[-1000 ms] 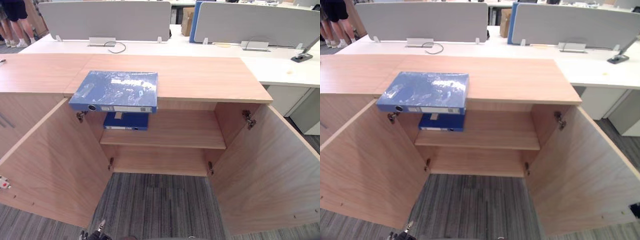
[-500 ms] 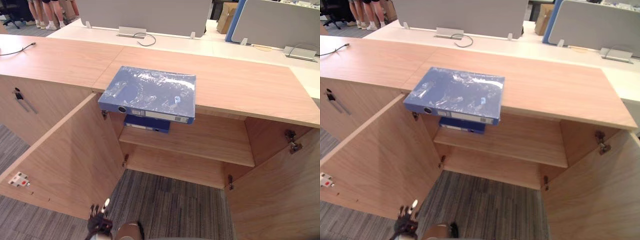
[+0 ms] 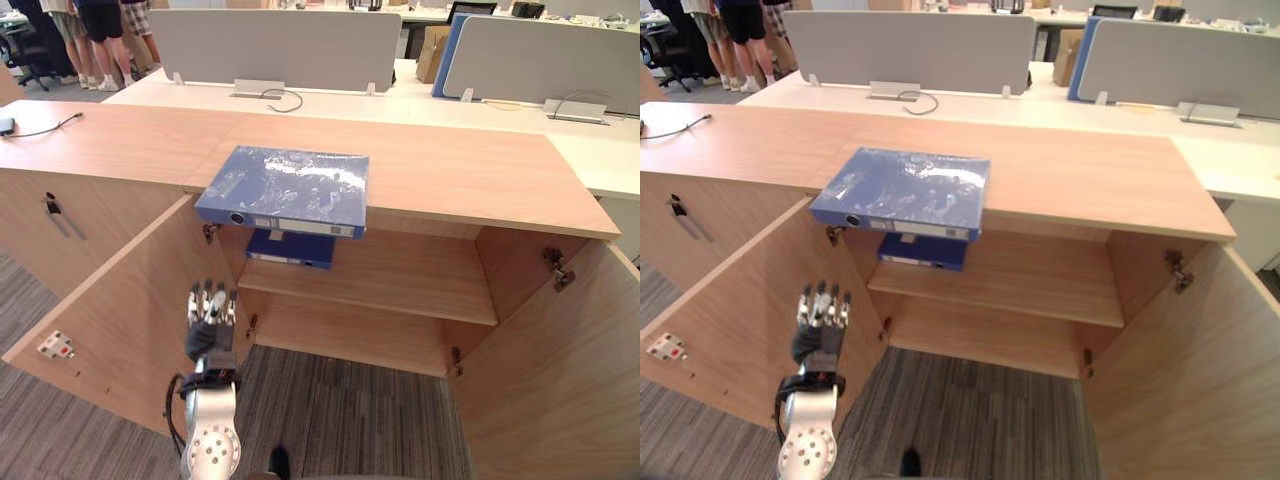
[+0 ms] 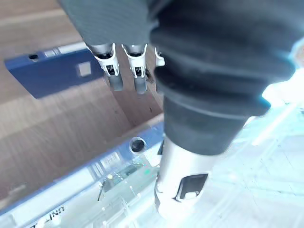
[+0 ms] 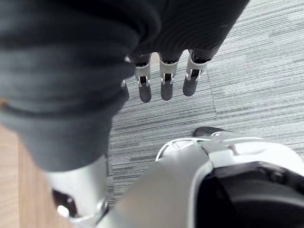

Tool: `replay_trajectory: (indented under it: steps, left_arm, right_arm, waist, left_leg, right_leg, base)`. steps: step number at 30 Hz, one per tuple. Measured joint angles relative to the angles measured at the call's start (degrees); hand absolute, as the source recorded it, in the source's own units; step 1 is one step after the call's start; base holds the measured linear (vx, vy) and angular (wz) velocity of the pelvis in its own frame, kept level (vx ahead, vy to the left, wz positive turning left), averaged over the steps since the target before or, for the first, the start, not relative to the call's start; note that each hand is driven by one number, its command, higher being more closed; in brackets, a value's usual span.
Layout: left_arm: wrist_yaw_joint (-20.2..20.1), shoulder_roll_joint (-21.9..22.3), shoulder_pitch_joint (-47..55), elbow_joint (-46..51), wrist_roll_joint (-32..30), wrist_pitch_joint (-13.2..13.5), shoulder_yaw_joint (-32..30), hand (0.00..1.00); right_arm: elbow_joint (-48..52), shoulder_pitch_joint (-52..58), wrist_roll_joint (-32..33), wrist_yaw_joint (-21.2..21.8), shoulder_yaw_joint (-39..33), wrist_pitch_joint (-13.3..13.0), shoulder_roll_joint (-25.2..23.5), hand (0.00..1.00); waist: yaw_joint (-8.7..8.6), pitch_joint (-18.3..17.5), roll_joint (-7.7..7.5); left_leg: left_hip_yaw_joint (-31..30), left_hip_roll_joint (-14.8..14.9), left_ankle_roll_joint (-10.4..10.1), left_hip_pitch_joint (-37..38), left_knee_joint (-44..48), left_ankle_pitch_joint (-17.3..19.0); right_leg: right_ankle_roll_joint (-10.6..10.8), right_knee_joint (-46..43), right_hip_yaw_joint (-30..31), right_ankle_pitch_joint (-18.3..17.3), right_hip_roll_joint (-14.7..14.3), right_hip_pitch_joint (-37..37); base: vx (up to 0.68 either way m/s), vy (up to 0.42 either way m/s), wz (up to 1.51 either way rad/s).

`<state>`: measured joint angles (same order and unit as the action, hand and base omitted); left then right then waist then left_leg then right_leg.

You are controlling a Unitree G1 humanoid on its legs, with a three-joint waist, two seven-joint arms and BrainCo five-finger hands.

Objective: Walk over to the cabinet, pick up the folder, carry it to the office cabinet, place the folder inside the office cabinet, then close the office cabinet door

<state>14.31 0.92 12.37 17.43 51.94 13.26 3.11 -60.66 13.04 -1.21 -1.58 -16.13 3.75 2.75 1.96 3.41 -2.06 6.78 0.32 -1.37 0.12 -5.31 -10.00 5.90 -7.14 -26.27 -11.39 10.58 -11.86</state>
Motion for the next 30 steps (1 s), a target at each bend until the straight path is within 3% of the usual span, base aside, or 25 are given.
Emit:
replay_trajectory:
  steps: [1,2,4,5,6,7,8,9,12,16,19,27,30]
  left_arm:
    - [7.0,1.1,-0.8,3.6,-11.2,-0.7,-0.9,0.0]
    - [7.9,1.2,-0.9,4.1,-12.6,-0.8,-1.2,0.0]
    - [17.8,1.9,-2.4,9.5,-27.7,-3.6,-4.3,0.0]
    - [20.0,2.0,-2.7,10.6,-32.5,-4.7,-4.8,0.0]
    - [23.9,2.0,-3.3,12.8,-41.3,-6.4,-5.2,0.0]
    - [26.0,2.0,-3.3,13.6,-46.4,-7.3,-5.2,0.0]
    - [29.1,2.0,-3.3,14.3,-56.8,-8.7,-5.2,0.0]
    - [30.8,2.0,-3.4,14.8,-63.1,-9.7,-5.1,0.0]
    - [33.1,1.9,-5.3,14.8,-76.1,-12.3,-5.1,0.0]
    - [35.0,1.7,-9.7,14.1,-85.6,-15.4,-5.3,0.0]
    - [35.7,-1.0,-13.4,9.2,-92.7,-17.4,-5.2,0.0]
    - [35.3,-6.0,-16.6,-0.4,-100.1,-20.5,-6.7,0.0]
    - [33.6,-8.1,-17.8,-9.0,-101.0,-20.9,-7.4,0.0]
  right_arm:
    - [-0.3,0.0,0.2,-0.7,0.0,0.9,0.0,0.0]
    - [-0.3,0.0,0.3,-0.8,0.0,1.0,0.0,0.0]
    - [-0.4,0.1,1.1,-1.4,0.0,1.4,-0.2,0.0]
    - [-0.4,0.3,1.4,-1.5,0.0,1.4,-0.3,0.0]
    - [-0.4,0.4,1.9,-1.9,0.0,1.4,-0.4,0.0]
    - [-0.3,0.5,2.1,-2.1,0.0,1.2,-0.5,0.0]
    - [-0.2,0.8,2.1,-2.5,0.0,0.6,-0.7,0.0]
    - [0.0,1.1,2.0,-2.6,0.1,0.0,-0.9,0.0]
    - [0.3,1.5,1.9,-3.1,0.5,-1.6,-1.4,0.0]
    - [0.2,1.8,0.1,-3.1,2.1,-2.4,-1.2,0.0]
    - [-0.2,2.2,-0.3,-2.9,2.7,-3.1,-0.9,0.0]
    - [-2.6,2.2,-2.4,-2.8,2.8,-4.5,-0.7,0.0]
    - [-2.6,2.1,-3.5,-2.8,2.8,-4.5,-0.7,0.0]
  waist:
    - [0.11,-0.6,-0.18]
    - [0.13,-0.7,-0.2]
    - [-0.02,-1.4,-0.48]
    - [-0.07,-1.7,-0.58]
    - [-0.1,-1.8,-0.75]
    - [-0.12,-1.9,-0.89]
    - [-0.2,-2.1,-1.13]
    - [-0.3,-2.3,-1.38]
    - [-0.42,-2.8,-2.0]
    - [-0.75,-3.2,-1.91]
    - [-1.74,-4.4,-1.81]
    - [-2.45,-5.8,-2.37]
    - [-2.52,-5.9,-2.41]
  left_leg:
    - [-0.1,-0.1,0.1,-0.1,0.0,-0.1]
    - [-0.1,-0.1,0.1,-0.2,0.0,-0.1]
    - [-0.8,-0.2,0.7,-0.7,0.2,-0.5]
    - [-0.9,-0.2,0.7,-1.0,0.3,-0.5]
    - [-1.0,-0.1,0.8,-1.1,0.3,-0.6]
    - [-1.0,-0.1,0.8,-1.1,0.3,-0.6]
    - [-1.0,-0.1,0.8,-1.1,0.3,-0.5]
    - [-0.9,-0.1,0.8,-1.1,0.3,-0.5]
    - [-0.3,0.1,0.9,-1.0,0.2,-0.4]
    - [1.8,0.7,0.8,-0.3,0.0,0.6]
    - [2.9,1.1,0.7,0.1,0.0,0.6]
    - [4.7,1.6,0.2,0.2,0.0,0.2]
    - [4.7,1.8,0.2,0.8,0.0,0.2]
  right_leg:
    - [0.3,0.2,0.0,0.3,0.0,0.0]
    - [0.3,0.2,0.0,0.4,0.0,0.0]
    - [0.6,0.6,-0.3,1.1,-0.4,0.0]
    - [0.5,0.8,-0.3,1.3,-0.5,0.2]
    - [0.5,0.8,-0.2,1.5,-0.6,0.2]
    - [0.5,0.8,-0.2,1.6,-0.6,0.2]
    - [0.4,0.8,-0.1,1.7,-0.6,0.2]
    - [0.3,0.8,0.0,1.7,-0.6,0.2]
    - [0.1,0.7,0.7,1.9,-0.7,0.5]
    - [0.1,1.2,3.4,1.8,-0.8,1.0]
    - [-0.3,1.4,4.8,1.6,-1.0,1.3]
    - [-0.6,2.1,7.1,2.3,-1.9,2.2]
    - [-1.0,2.4,7.3,2.1,-2.3,1.6]
  base:
    - [0.01,-0.003,0.04]
    - [0.03,-0.008,0.05]
    - [0.03,-0.017,0.11]
    - [0.04,-0.019,0.11]
    - [0.04,-0.013,0.07]
    - [0.03,-0.005,0.04]
    - [0.0,0.0,0.0]
    - [0.0,0.0,0.0]
    - [-0.02,0.008,-0.1]
    - [-0.06,0.02,-0.31]
    - [-0.05,-0.001,-0.2]
    - [0.01,-0.003,-0.14]
    - [0.01,-0.011,-0.03]
